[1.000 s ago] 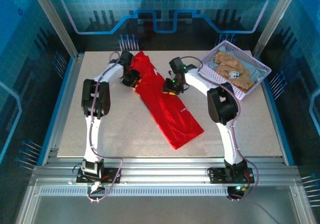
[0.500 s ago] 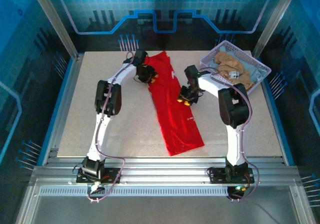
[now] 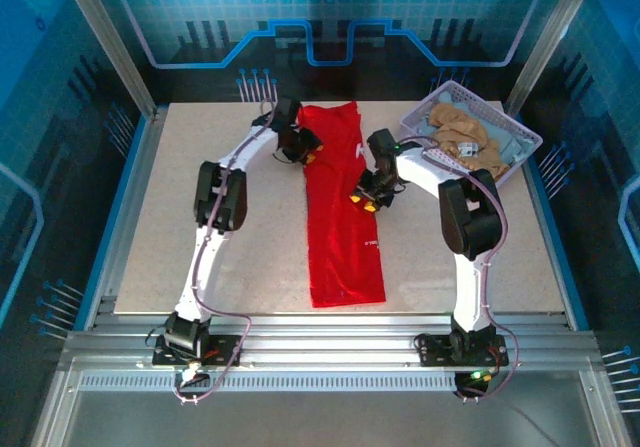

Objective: Fold and stack the t-shirts

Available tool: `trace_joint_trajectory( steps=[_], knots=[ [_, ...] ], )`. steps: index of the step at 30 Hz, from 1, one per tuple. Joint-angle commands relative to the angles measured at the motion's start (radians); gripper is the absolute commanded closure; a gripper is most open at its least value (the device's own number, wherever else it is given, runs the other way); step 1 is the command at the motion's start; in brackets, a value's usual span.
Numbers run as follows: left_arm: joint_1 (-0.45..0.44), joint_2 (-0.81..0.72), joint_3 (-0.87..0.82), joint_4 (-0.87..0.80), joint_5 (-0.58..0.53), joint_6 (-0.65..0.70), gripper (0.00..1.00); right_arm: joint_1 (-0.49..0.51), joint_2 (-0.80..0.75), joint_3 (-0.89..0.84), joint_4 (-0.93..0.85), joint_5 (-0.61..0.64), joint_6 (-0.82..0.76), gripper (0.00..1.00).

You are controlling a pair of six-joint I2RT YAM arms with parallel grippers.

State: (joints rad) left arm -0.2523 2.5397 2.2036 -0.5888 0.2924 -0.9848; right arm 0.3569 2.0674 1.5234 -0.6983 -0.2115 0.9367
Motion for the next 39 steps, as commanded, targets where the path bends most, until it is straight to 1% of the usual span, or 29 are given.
trace_joint_trajectory(
  steps=[1,2,4,6,8,9,12,13,15,17,18,22,24,26,32,35,39],
  knots=[
    [0.02,-0.263,-0.19,0.01,-0.154,0.015,0.63,-0.027,-0.09,0.039,-0.063,0.07,-0.091,0.62],
    [0.024,-0.321,-0.256,0.001,-0.169,-0.002,0.63,-0.037,-0.111,0.033,-0.068,0.081,-0.12,0.61],
    [0.026,-0.418,-0.39,-0.01,-0.159,-0.015,0.63,-0.056,-0.152,0.008,-0.076,0.088,-0.175,0.61],
    [0.013,-0.516,-0.556,0.012,-0.09,-0.021,0.64,-0.069,-0.207,-0.041,-0.092,0.087,-0.233,0.6],
    [-0.013,-0.595,-0.72,0.04,0.021,-0.02,0.65,-0.076,-0.27,-0.107,-0.113,0.067,-0.268,0.58],
    [-0.035,-0.632,-0.799,0.036,0.078,0.004,0.65,-0.076,-0.305,-0.152,-0.12,0.045,-0.284,0.56],
    [-0.124,-0.742,-1.002,-0.025,0.187,0.119,0.65,-0.065,-0.414,-0.296,-0.151,-0.046,-0.306,0.52],
    [-0.151,-0.776,-1.067,-0.029,0.221,0.135,0.64,-0.06,-0.447,-0.345,-0.158,-0.072,-0.312,0.51],
    [-0.222,-0.851,-1.21,0.011,0.304,0.128,0.62,-0.041,-0.526,-0.459,-0.173,-0.14,-0.323,0.47],
    [-0.293,-0.898,-1.296,0.048,0.336,0.119,0.57,-0.022,-0.577,-0.549,-0.181,-0.195,-0.325,0.46],
    [-0.331,-0.908,-1.324,0.057,0.337,0.113,0.54,-0.011,-0.6,-0.597,-0.171,-0.224,-0.32,0.46],
    [-0.429,-0.906,-1.389,0.134,0.327,0.053,0.54,0.03,-0.658,-0.744,-0.093,-0.295,-0.272,0.45],
    [-0.462,-0.893,-1.397,0.144,0.309,0.032,0.54,0.053,-0.651,-0.778,-0.077,-0.302,-0.258,0.45],
    [-0.487,-0.882,-1.395,0.116,0.27,0.026,0.56,0.067,-0.635,-0.801,-0.076,-0.294,-0.257,0.46],
    [-0.536,-0.9,-1.467,0.212,0.23,-0.063,0.6,0.084,-0.634,-0.859,-0.041,-0.322,-0.237,0.48],
    [-0.536,-0.884,-1.468,0.242,0.216,-0.08,0.64,0.102,-0.631,-0.873,-0.02,-0.323,-0.212,0.49],
    [-0.538,-0.847,-1.445,0.263,0.204,-0.077,0.69,0.112,-0.59,-0.886,0.035,-0.325,-0.18,0.53]
  ],
)
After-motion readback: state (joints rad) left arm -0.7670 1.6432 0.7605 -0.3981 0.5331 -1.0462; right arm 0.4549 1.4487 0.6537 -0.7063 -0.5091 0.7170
